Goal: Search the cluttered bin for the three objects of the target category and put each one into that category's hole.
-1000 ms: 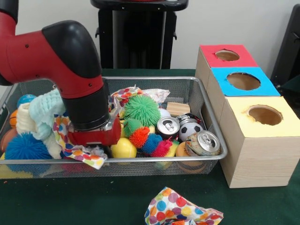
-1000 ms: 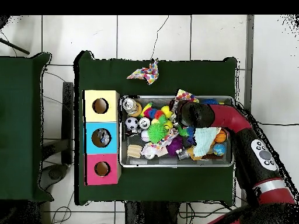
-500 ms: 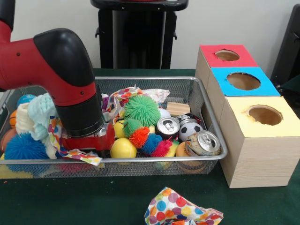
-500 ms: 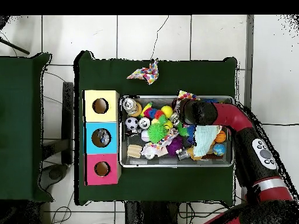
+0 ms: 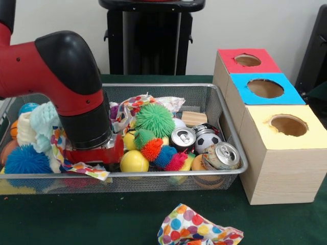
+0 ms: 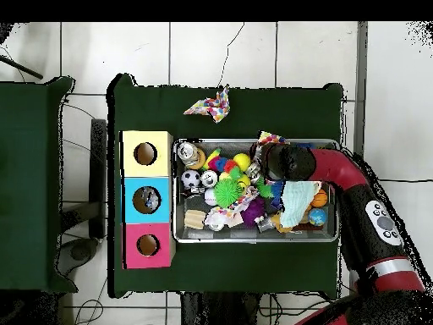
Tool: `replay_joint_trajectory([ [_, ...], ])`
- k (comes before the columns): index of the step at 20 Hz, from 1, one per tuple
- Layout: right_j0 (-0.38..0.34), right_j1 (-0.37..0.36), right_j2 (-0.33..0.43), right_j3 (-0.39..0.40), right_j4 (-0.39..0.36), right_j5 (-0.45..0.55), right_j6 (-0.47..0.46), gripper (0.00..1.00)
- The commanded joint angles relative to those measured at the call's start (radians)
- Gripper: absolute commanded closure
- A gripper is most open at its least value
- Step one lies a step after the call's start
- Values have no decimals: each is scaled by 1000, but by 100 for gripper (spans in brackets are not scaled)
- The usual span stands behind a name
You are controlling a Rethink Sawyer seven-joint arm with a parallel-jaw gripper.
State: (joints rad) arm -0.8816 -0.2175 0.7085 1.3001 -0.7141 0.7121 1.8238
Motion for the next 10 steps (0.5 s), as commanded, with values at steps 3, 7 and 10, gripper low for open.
replay_joint_trajectory([
  [3, -8, 11, -15, -126, -28, 205, -405, 100],
  [7, -20, 9, -3, -134, -32, 223, -445, 100],
  [10, -23, 6, 2, -138, -32, 231, -461, 100],
])
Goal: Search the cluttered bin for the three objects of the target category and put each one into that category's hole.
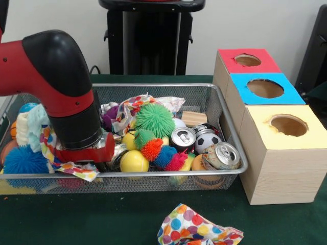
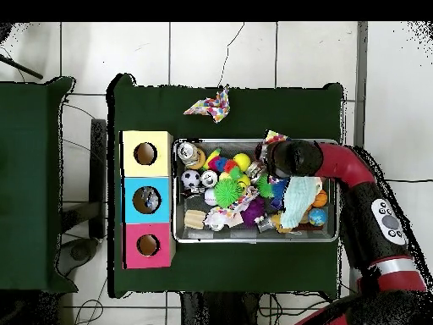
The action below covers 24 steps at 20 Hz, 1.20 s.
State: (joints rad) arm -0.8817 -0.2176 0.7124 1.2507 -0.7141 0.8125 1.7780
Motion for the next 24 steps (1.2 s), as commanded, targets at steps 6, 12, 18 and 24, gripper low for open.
replay_joint_trajectory([
  [6, -22, 8, -2, -101, -22, 138, -439, 100],
  [12, -28, 12, -8, -113, -12, 147, -468, 100],
  [18, -34, 12, -14, -182, -5, 242, -542, 100],
  [24, -45, 15, -24, -206, -7, 260, -546, 100],
])
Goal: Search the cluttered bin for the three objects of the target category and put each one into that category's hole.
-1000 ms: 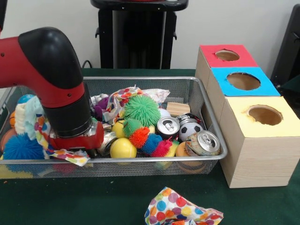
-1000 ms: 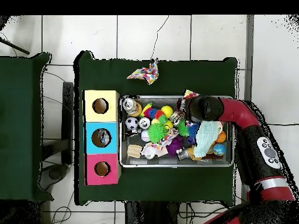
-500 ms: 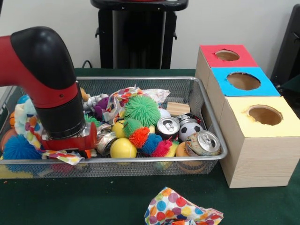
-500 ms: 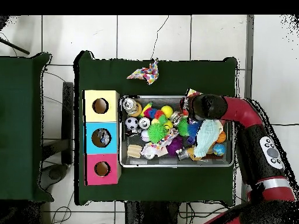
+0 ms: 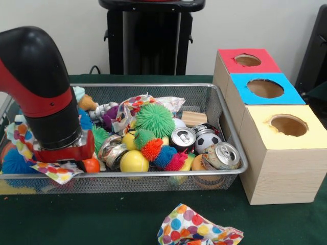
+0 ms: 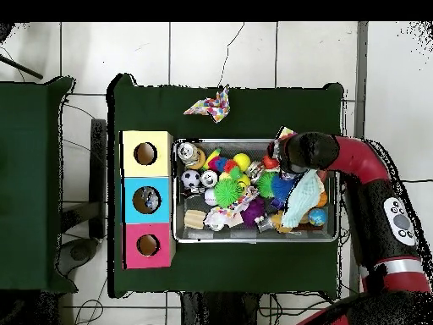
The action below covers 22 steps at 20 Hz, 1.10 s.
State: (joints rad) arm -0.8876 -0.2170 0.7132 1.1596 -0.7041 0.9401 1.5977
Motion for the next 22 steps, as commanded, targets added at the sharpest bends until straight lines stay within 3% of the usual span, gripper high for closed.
replay_joint_trajectory([
  [1, -38, 13, -29, -118, -17, 144, -366, 100],
  [22, -50, 19, -31, -139, -30, 136, -378, 100],
])
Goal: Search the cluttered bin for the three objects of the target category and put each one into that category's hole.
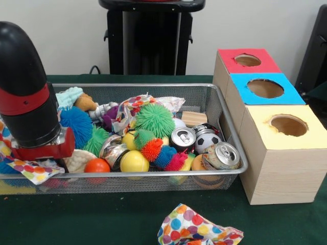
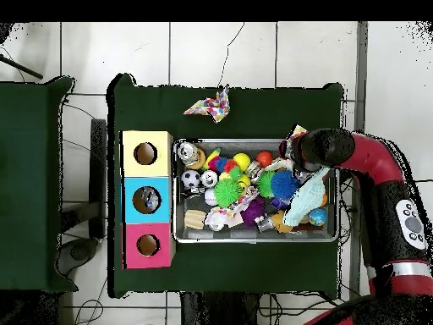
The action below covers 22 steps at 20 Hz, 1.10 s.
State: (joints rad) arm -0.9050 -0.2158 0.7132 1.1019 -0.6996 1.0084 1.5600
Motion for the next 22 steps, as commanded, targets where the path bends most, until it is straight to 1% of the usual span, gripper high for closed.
replay_joint_trajectory([
  [1, -33, 17, -32, -83, -34, 68, -340, 100],
  [5, -28, 21, -31, -91, -38, 66, -341, 100],
  [10, -32, 16, -35, -75, -38, 49, -325, 100],
  [12, -35, 15, -32, -68, -39, 45, -336, 100],
  [14, -40, 13, -28, -55, -39, 35, -347, 100],
  [19, -49, 0, -35, -24, -37, 15, -317, 100],
  [22, -63, -25, -43, 20, -39, -17, -288, 100],
])
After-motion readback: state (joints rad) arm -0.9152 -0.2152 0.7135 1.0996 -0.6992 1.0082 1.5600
